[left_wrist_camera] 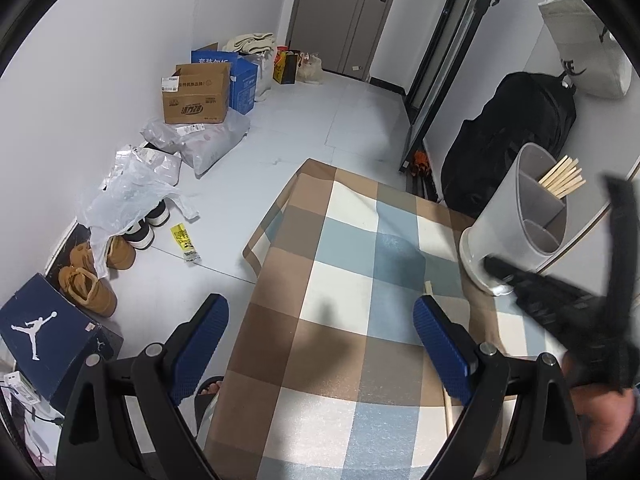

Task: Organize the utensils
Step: 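Grasp a chopstick with the right gripper while the left gripper approaches another, then grasp the remaining chopstick with the left gripper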

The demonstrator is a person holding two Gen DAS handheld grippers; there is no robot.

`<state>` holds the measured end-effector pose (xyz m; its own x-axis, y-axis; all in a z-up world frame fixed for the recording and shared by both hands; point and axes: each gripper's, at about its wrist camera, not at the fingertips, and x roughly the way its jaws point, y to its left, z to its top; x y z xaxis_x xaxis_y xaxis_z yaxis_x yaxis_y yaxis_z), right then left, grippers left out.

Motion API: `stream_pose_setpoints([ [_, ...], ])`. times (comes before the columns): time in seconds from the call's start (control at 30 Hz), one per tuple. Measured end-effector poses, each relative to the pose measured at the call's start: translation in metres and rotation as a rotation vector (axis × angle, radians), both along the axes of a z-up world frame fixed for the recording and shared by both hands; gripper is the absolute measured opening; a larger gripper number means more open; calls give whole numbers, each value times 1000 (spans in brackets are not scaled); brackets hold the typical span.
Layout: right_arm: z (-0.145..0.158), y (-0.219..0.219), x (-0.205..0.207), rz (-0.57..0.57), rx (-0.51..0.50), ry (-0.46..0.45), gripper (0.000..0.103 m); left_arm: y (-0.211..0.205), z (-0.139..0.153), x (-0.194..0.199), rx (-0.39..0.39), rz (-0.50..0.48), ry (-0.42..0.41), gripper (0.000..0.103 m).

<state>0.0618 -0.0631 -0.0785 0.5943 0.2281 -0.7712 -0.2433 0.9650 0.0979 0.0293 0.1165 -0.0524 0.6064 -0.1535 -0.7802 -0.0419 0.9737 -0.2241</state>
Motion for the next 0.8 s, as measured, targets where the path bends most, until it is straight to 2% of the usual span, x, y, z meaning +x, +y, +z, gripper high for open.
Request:
stream_pose_setpoints([
  [0.13,26,-16,-14,-17,56,-89,5,-6,-6,3,5,-7,25,91],
  [0.33,47,-41,-33,-24,124,-169,5,-20,-9,6,14,-27,45,91],
  [0.57,61,-73,-53,-11,188,-239,5,-46,-13,13,21,-76,74,91],
  [0.7,63,-90,-64,-20,194,-281,5,-65,-20,20,25,-116,121,91],
  [0.8,63,-99,-72,-26,223,-286,5,-78,-20,25,61,-133,137,91],
])
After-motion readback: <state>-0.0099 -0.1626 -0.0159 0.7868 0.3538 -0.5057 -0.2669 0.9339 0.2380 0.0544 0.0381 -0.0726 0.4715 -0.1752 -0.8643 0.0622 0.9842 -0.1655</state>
